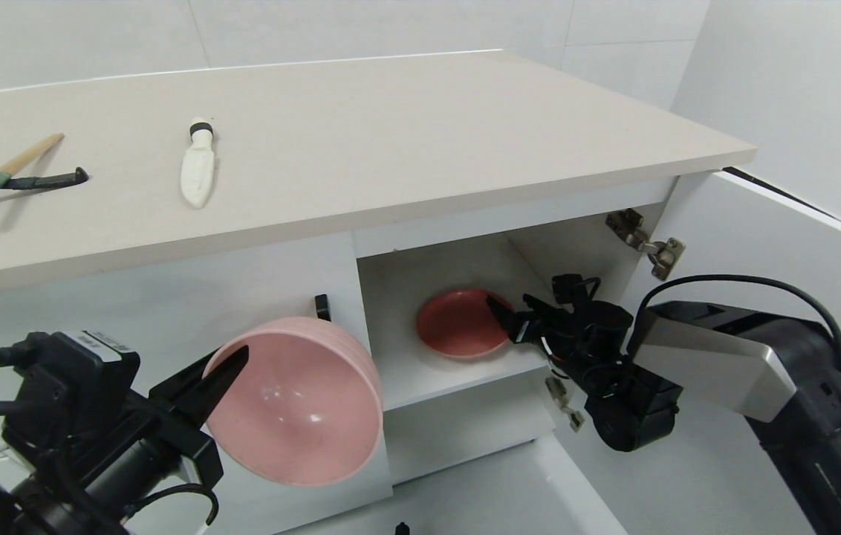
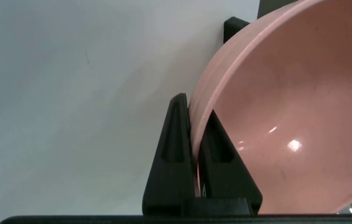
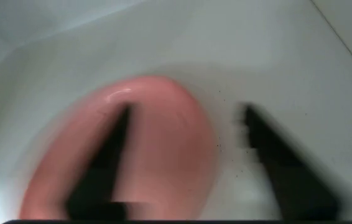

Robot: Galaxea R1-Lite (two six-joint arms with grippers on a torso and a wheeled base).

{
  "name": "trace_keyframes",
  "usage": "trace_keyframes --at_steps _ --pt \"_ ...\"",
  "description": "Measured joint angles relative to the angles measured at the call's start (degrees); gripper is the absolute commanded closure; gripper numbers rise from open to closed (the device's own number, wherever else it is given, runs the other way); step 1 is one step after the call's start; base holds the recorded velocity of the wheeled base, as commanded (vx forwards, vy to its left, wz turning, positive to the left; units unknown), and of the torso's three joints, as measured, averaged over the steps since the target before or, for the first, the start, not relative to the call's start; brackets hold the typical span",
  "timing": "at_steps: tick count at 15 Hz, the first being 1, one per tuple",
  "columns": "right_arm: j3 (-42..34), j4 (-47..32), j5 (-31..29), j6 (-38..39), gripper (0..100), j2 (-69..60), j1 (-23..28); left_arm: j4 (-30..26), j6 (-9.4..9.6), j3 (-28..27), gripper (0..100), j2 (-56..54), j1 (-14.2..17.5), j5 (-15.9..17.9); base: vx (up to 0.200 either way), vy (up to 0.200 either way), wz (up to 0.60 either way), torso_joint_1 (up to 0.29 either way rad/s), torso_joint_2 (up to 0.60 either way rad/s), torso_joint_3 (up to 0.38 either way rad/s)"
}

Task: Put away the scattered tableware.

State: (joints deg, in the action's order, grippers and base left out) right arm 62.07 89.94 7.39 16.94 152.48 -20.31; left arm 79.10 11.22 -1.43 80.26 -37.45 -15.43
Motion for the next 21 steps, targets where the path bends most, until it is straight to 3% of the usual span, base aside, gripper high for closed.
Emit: trace_keyframes --at_steps 4,7,10,12,15,21 --pt "-5.33 0.07 -0.15 -2.67 0 -4.55 0.16 2.54 -0.02 -0.09 100 0.38 -0.91 0.0 0.0 0.0 0.0 0.0 0.0 0.0" --pt "-20.21 0.07 -0.17 -5.64 0 -14.52 -0.88 2.62 0.06 -1.55 100 1.62 -3.69 -0.11 0.0 0.0 0.0 0.0 0.0 0.0" --pt "-35.29 0.07 -0.39 -7.35 0 -25.99 -2.6 2.62 0.06 -7.64 100 5.4 -8.22 -0.44 0.0 0.0 0.0 0.0 0.0 0.0" --pt "-41.92 0.02 -0.5 -10.5 0 -33.05 -3.72 1.96 0.27 -10.97 100 8.48 -12.06 -2.57 0.0 0.0 0.0 0.0 0.0 0.0" --pt "-47.36 0.0 -0.57 -19.98 0 -38.78 -3.04 0.55 1.45 -14.75 100 12.18 -13.76 -3.69 0.0 0.0 0.0 0.0 0.0 0.0" --pt "-50.36 0.0 -0.57 -21.94 0 -48.24 -1.55 -0.22 2.17 -26.32 100 25.0 -17.62 -11.25 0.0 0.0 0.0 0.0 0.0 0.0"
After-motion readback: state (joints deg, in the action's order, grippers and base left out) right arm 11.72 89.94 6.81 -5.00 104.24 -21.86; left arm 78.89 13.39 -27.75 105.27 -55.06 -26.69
